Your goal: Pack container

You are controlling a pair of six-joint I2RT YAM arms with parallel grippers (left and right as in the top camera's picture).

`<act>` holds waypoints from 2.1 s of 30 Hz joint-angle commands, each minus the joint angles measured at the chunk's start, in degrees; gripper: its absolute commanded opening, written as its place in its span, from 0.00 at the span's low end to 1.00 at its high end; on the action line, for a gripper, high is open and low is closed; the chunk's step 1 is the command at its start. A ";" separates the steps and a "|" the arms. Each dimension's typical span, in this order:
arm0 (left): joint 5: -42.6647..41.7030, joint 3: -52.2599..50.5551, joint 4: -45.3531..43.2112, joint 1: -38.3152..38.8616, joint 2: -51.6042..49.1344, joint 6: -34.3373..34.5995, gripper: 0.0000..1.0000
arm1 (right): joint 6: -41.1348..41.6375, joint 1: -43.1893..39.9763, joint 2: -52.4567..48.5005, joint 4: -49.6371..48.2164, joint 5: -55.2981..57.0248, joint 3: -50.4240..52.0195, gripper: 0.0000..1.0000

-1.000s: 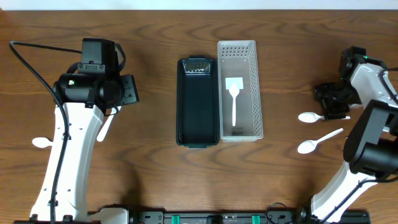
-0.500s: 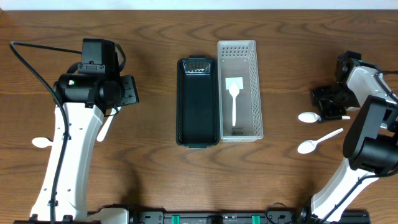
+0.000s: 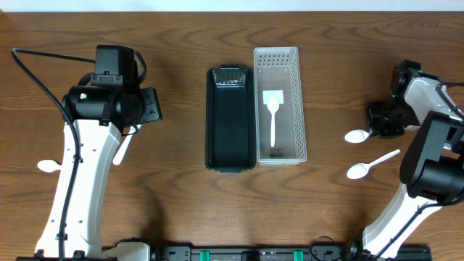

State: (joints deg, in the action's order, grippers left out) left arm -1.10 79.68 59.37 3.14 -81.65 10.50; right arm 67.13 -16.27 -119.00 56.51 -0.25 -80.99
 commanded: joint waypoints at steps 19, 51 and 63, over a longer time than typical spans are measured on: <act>0.50 0.44 0.15 -0.24 -0.13 -0.11 0.58 | -16.00 18.97 14.60 4.09 -0.81 -20.57 0.01; 0.50 0.44 0.15 -0.24 -0.13 -0.13 0.58 | -28.44 39.52 -4.72 7.34 0.61 -21.14 0.19; 0.52 0.44 0.15 -0.24 -0.13 -0.33 0.58 | -26.01 26.05 4.59 16.63 5.44 -37.05 0.22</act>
State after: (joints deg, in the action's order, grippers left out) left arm -1.10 79.68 59.40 3.14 -81.65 10.50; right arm 39.00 15.22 -121.19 71.24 1.54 -113.36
